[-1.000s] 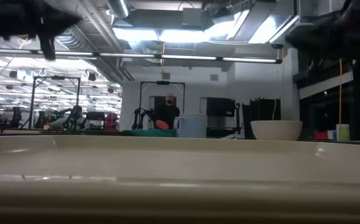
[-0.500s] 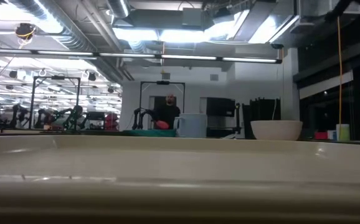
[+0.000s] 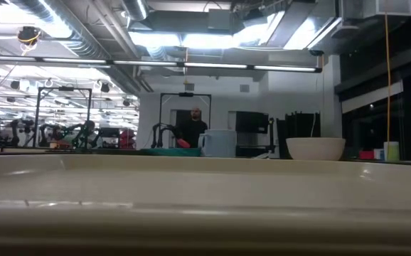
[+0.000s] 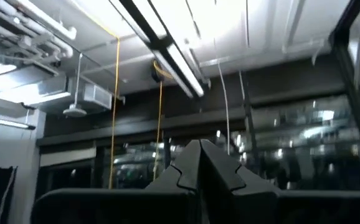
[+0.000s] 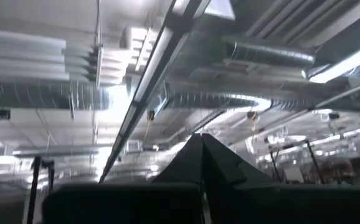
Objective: Set up tray
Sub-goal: Put the blue mug on the top left of the light brown serving tray
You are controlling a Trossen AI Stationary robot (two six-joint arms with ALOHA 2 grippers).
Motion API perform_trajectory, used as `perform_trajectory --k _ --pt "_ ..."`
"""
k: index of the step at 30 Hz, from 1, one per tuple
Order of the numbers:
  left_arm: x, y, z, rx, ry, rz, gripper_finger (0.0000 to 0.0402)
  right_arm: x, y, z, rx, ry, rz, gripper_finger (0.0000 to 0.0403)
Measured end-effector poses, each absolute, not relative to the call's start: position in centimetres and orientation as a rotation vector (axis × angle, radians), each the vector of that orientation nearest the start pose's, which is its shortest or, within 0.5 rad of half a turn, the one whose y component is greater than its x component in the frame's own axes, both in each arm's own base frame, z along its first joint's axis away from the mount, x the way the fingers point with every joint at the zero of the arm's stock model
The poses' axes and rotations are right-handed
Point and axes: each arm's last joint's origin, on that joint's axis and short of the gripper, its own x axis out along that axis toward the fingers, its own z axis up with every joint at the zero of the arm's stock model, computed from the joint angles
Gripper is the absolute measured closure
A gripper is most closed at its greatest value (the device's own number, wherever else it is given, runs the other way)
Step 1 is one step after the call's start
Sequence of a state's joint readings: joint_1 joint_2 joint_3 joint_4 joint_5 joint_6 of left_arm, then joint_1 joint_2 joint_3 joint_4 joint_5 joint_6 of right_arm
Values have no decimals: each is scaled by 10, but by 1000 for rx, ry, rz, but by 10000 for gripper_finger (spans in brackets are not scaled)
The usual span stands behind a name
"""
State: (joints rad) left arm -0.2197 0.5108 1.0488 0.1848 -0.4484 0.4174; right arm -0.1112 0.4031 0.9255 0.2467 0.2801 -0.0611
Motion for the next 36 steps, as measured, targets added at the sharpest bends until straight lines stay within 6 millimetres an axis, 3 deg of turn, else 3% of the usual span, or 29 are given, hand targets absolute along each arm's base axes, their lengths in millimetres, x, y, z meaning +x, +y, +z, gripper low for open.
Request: perform_trajectory --k 8,14,21,26,31,36 --pt "58 3 514 153 -498 445 396 70 -16 508 -14 -512 -397 397" --pt "76 -1 516 139 -319 394 400 105 -20 534 -23 -337 -408 397" --pt "85 -3 518 111 -230 392 396 126 -23 549 -28 -171 -443 397" --pt "96 -4 513 121 -163 427 399 147 -27 544 22 -50 -466 397" --pt "104 0 505 101 -59 691 399 161 -41 523 100 120 -674 397" --pt "112 3 497 106 10 789 396 180 -56 504 145 258 -750 397"
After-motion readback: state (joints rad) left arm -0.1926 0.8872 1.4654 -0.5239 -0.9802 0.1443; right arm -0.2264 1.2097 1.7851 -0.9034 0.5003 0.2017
